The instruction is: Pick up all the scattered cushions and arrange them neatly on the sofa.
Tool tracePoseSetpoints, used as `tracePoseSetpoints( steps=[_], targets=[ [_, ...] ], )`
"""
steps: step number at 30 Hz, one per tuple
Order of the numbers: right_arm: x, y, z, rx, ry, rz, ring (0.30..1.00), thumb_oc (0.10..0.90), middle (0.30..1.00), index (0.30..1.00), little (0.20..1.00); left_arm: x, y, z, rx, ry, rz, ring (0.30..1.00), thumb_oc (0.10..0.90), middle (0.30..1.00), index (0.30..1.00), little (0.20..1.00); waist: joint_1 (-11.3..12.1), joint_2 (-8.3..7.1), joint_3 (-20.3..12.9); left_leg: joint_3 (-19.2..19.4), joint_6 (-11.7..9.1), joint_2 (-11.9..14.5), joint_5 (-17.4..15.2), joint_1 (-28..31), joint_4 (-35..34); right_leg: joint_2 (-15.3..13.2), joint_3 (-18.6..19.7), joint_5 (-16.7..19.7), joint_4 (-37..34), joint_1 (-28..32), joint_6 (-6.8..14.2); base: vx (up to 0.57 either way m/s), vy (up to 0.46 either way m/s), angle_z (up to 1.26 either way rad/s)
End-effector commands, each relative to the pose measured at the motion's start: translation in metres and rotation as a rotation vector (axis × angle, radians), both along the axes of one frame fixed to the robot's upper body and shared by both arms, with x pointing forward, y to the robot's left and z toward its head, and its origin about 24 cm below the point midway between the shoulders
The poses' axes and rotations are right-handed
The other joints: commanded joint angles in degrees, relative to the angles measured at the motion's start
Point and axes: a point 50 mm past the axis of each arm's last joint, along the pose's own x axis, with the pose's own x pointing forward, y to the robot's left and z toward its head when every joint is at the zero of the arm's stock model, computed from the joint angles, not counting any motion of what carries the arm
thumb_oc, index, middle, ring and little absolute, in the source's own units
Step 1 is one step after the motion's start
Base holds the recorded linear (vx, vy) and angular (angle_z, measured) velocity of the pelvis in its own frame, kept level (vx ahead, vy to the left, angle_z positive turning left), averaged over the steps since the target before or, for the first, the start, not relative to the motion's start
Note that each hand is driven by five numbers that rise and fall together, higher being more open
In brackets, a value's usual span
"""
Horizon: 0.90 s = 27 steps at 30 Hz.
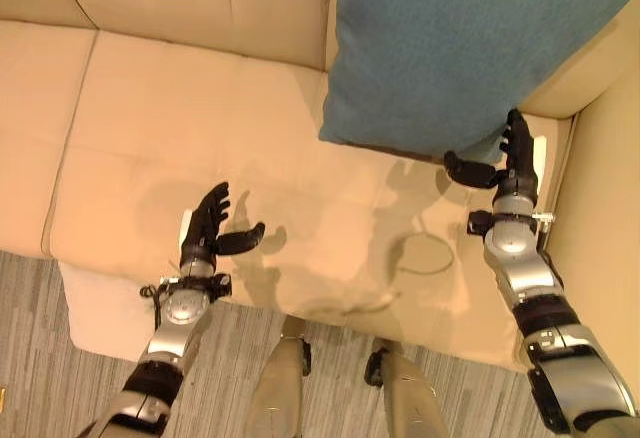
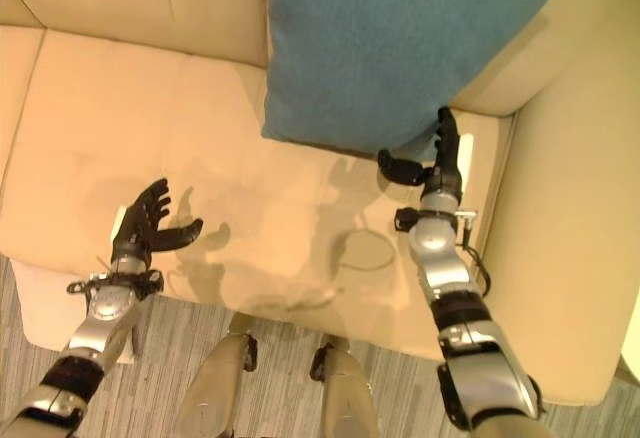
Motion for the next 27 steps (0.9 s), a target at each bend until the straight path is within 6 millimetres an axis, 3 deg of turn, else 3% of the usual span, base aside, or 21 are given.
tracePoseSetpoints(
  steps=[1,2,4,7,8,9,12,14,19,21,23,25,26,27],
  targets=[
    [-0.008,0.019,0.018,-0.142,-0.12,0.124,0.9,0.8,0.9,0.9,0.9,-0.007,0.011,0.006,0.066,-0.058,0.005,0.9,0.8,0.9,0.9,0.9,-1.0,-5.37,-9.4,2.8,-0.5,-2.0,-6.5,2.1,0.1,-2.7,1.0,-5.3,2.4,-0.2,2.8,0.07,0.002,0.02],
    [-0.02,0.017,-0.002,-0.155,-0.055,0.145,0.9,0.8,0.9,0.9,0.9,-0.019,0.015,-0.01,0.059,0.012,0.028,0.9,0.8,0.9,0.9,0.9,-1.4,-5.95,-10.5,2.7,-0.2,-2.1,-6.8,3.5,0.1,-2.5,0.7,-5.6,2.3,1.6,2.9,0.05,0.001,0.03],
    [-0.025,0.015,-0.01,-0.161,-0.025,0.157,0.9,0.8,0.9,0.9,0.9,-0.025,0.018,-0.018,0.047,0.047,0.045,0.9,0.8,0.9,0.9,0.9,-1.5,-6.14,-10.8,2.8,-0.2,-1.9,-7.2,4.5,0.3,-2.4,0.5,-6.1,2.5,2.6,2.9,0.05,-0.006,0.05],
    [-0.049,0.006,-0.05,-0.194,0.159,0.21,0.9,0.8,0.9,0.9,0.9,-0.053,0.033,-0.049,0.047,0.195,0.099,0.9,0.8,0.9,0.9,0.9,-2.1,-6.42,-13.2,3.0,0.1,-1.5,-7.9,7.9,0.5,-2.3,-0.2,-7.5,3.3,5.8,2.9,0.05,-0.006,0.05],
    [-0.049,0.006,-0.05,-0.194,0.159,0.21,0.9,0.8,0.9,0.9,0.9,-0.053,0.033,-0.049,0.047,0.195,0.099,0.9,0.8,0.9,0.9,0.9,-2.1,-6.42,-13.2,3.0,0.1,-1.5,-7.9,7.9,0.5,-2.3,-0.2,-7.5,3.3,5.8,2.9,0.0,0.0,0.0],
    [-0.063,0.003,-0.078,-0.17,0.27,0.219,0.9,0.8,0.9,0.9,0.9,-0.07,0.038,-0.066,0.064,0.288,0.115,0.9,0.8,0.9,0.9,0.9,-2.5,-6.31,-14.2,3.2,0.3,-1.3,-8.5,9.8,0.7,-2.0,-0.4,-8.3,3.8,7.4,2.9,0.02,-0.011,-0.03],
    [-0.081,0.004,-0.118,-0.133,0.429,0.224,0.9,0.8,0.9,0.9,0.9,-0.093,0.04,-0.093,0.069,0.432,0.124,0.9,0.8,0.9,0.9,0.9,-2.6,-6.05,-15.8,3.6,0.3,-0.7,-9.1,12.2,0.8,-1.3,0.0,-9.5,4.1,9.7,2.6,0.04,-0.039,-0.07],
    [-0.108,0.003,-0.165,-0.101,0.633,0.206,0.9,0.8,0.9,0.9,0.9,-0.125,0.046,-0.126,0.098,0.644,0.154,0.9,0.8,0.9,0.9,0.9,-2.6,-5.81,-17.2,4.0,-0.3,0.5,-9.1,14.7,0.9,0.3,0.2,-10.6,3.0,12.7,1.9,0.01,-0.135,-0.23],
    [-0.13,-0.003,-0.199,-0.089,0.807,0.16,0.9,0.8,0.9,0.9,0.9,-0.149,0.043,-0.151,0.124,0.824,0.167,0.9,0.8,0.9,0.9,0.9,-2.5,-5.97,-16.1,3.6,-1.6,1.6,-8.2,12.6,5.1,1.3,-0.8,-11.2,0.2,14.5,1.0,-0.11,-0.104,0.02],
    [-0.135,-0.006,-0.208,-0.098,0.87,0.135,0.9,0.8,0.9,0.9,0.9,-0.149,0.037,-0.155,0.138,0.857,0.146,0.9,0.8,0.9,0.9,0.9,-2.5,-6.42,-14.9,3.8,-1.6,0.9,-11.5,10.9,10.8,0.4,-1.3,-10.4,0.3,13.5,0.7,-0.28,-0.042,0.2],
    [-0.142,-0.008,-0.217,-0.1,0.926,0.116,0.9,0.8,0.9,0.9,0.9,-0.157,0.034,-0.162,0.136,0.904,0.136,0.9,0.8,0.9,0.9,0.9,-2.8,-7.43,-15.0,3.8,-0.8,-1.2,-16.9,11.4,16.9,-1.0,-1.7,-9.0,0.4,12.6,0.9,-0.25,-0.014,0.11],
    [-0.149,-0.011,-0.223,-0.092,0.972,0.1,0.9,0.8,0.9,0.9,0.9,-0.166,0.03,-0.167,0.118,0.944,0.139,0.9,0.8,0.9,0.9,0.9,-3.3,-7.51,-15.5,3.9,-0.2,-2.2,-20.0,12.9,21.4,-1.5,-2.0,-8.1,0.6,12.1,0.9,-0.13,0.019,0.13],
    [-0.149,-0.011,-0.223,-0.092,0.971,0.1,0.9,0.8,0.9,0.9,0.9,-0.165,0.03,-0.167,0.119,0.943,0.139,0.9,0.8,0.9,0.9,0.9,-3.4,-7.64,-15.6,3.8,-0.1,-2.4,-19.8,12.7,21.2,-1.7,-2.1,-8.0,0.6,11.9,0.9,-0.09,0.059,0.11],
    [-0.154,-0.013,-0.227,-0.089,1.003,0.089,0.9,0.8,0.9,0.9,0.9,-0.171,0.026,-0.17,0.094,0.963,0.147,0.9,0.8,0.9,0.9,0.9,-4.1,-7.09,-16.5,4.1,0.0,-3.1,-22.1,16.7,22.3,-1.7,-2.4,-7.0,0.7,11.2,1.1,-0.1,0.067,0.22]
  ],
)
